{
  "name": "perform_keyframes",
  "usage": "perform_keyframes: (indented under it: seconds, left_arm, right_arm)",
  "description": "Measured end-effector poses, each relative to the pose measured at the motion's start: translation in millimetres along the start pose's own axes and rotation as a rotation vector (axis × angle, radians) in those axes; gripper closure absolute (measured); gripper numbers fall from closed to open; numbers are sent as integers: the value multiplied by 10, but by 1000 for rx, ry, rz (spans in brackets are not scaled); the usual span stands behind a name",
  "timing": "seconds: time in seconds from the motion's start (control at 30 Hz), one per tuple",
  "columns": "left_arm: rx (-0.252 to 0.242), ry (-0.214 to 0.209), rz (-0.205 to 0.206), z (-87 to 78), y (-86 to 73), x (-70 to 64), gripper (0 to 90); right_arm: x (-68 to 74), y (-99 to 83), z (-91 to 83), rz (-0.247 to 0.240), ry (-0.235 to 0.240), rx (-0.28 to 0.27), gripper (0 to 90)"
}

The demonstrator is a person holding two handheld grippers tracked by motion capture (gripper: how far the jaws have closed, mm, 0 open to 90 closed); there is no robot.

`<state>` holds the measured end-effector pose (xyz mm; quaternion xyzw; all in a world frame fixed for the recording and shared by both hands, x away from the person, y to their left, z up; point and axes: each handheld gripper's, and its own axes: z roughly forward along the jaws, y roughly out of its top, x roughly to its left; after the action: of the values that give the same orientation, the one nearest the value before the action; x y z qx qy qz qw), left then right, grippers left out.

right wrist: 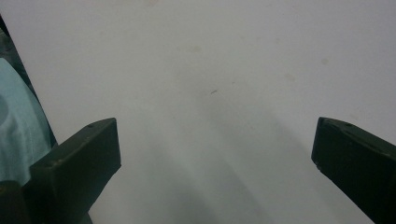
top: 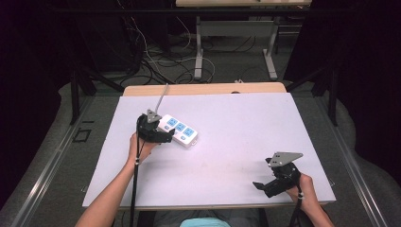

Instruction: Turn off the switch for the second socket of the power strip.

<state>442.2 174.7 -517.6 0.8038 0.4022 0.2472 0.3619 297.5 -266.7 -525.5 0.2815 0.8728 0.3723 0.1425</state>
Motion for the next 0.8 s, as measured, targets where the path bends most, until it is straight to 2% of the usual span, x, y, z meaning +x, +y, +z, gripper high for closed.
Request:
perform_keyframes:
  seconds: [0.13, 0.17, 0.4, 0.47, 0.5, 0.53, 0.63, 0.73, 0.77, 0.8]
  left_arm:
    - [-18, 7, -9, 32, 4, -8, 63]
    - [-4, -1, -5, 25, 11, -4, 79]
    - [-17, 15, 3, 57, 21, -30, 258]
    - [-16, -6, 5, 52, 26, -21, 303]
    - [-30, 8, 3, 62, 25, -30, 341]
    - [-32, -1, 2, 61, 26, -26, 368]
    - [-54, -21, -19, 74, 31, -24, 462]
    - [-55, -31, -14, 78, 36, -24, 563]
    - [-64, -28, -11, 87, 35, -29, 563]
    - [-71, -41, -13, 99, 37, -44, 633]
  right_arm:
    - [-2, 1, 0, 1, 0, 0, 8]
    - [0, 0, -1, 4, -1, 1, 8]
    - [-4, 1, -3, -3, 6, 7, 8]
    - [-3, 1, -1, 0, 2, 6, 8]
    - [-3, 1, -2, 1, 2, 6, 8]
    - [-3, 1, -1, 0, 2, 6, 8]
    - [-2, 1, -1, 1, 2, 6, 8]
    - [4, 0, -2, 7, 7, 12, 8]
    - [4, 0, -2, 7, 7, 12, 8]
    - [4, 0, -5, 7, 8, 16, 8]
